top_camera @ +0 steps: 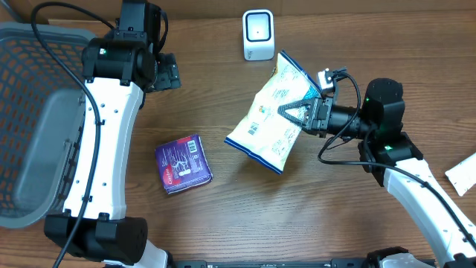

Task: Scan the item barcode
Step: 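Hold the snack bag's barcode in front of the scanner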

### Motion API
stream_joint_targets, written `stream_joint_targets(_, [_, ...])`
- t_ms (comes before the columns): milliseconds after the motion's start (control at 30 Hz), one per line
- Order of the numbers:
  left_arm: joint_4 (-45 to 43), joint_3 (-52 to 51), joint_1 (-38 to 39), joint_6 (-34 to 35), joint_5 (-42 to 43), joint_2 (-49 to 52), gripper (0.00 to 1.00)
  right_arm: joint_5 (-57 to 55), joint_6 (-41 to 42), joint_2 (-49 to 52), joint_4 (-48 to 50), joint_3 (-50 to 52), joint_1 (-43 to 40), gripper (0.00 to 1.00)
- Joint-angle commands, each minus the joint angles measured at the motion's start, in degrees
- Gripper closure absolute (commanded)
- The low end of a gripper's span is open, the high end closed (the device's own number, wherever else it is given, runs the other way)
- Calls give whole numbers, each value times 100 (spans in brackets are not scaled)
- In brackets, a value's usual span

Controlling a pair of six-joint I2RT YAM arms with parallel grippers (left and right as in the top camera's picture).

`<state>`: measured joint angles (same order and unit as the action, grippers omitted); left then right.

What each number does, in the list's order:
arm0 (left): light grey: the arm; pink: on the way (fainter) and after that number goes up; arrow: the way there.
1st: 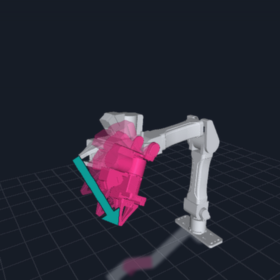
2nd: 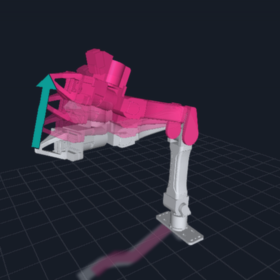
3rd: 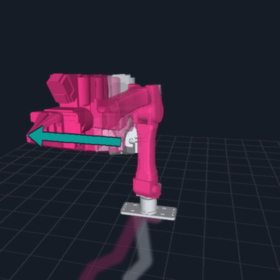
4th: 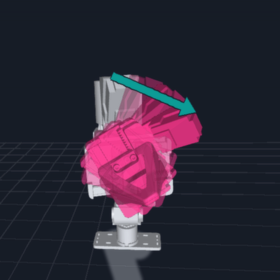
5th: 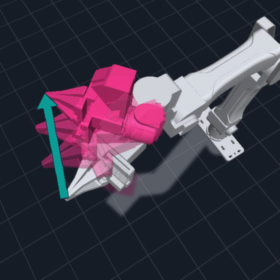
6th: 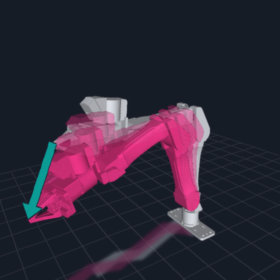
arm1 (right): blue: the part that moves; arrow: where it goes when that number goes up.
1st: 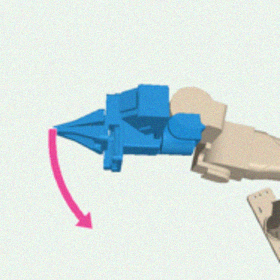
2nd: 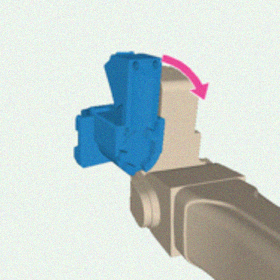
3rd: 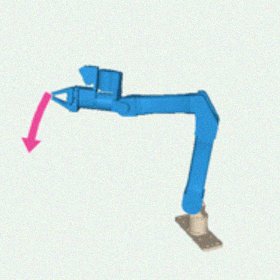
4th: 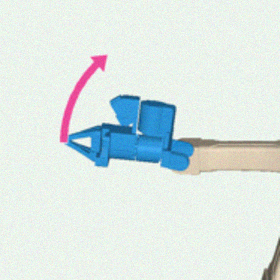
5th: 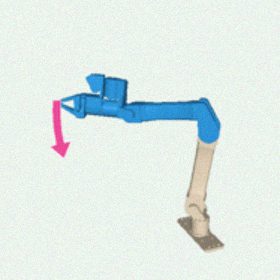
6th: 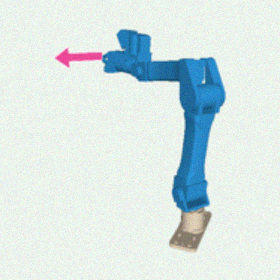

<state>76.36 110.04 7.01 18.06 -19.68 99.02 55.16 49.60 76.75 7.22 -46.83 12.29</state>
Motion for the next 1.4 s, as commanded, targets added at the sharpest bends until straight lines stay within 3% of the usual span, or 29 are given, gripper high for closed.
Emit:
stream_joint_targets(0, [9,94,-33,81,24,-2,0,-2953,-2430,-28,-286,-81,125,96])
stream_joint_targets(67, [9,94,-33,81,24,-2,0,-4542,-3480,48,-22,-81,345,96])
stream_joint_targets(133, [9,94,-33,81,24,-2,0,-5941,-4006,225,686,-81,577,96])
stream_joint_targets(233, [9,94,-33,81,24,-2,0,-6857,-4666,772,2306,-138,734,96])
stream_joint_targets(333, [9,94,-33,81,24,-2,0,-6996,-5180,1543,3027,-610,706,96])
stream_joint_targets(633, [9,94,-33,81,24,-2,0,-7055,-7707,4037,2284,-3530,761,96])
stream_joint_targets(767, [9,94,-33,81,24,-2,0,-6992,-8358,4623,1919,-4533,866,96])
stream_joint_targets(1067, [9,94,-33,81,24,-2,0,-6795,-10048,5156,2197,-4680,1222,96])
stream_joint_targets(1233, [9,94,-33,81,24,-2,0,-6817,-10260,5619,2824,-4680,1318,96])
stream_joint_targets(1367, [9,94,-33,81,24,-2,0,-6850,-10233,5759,2761,-4680,1403,96])
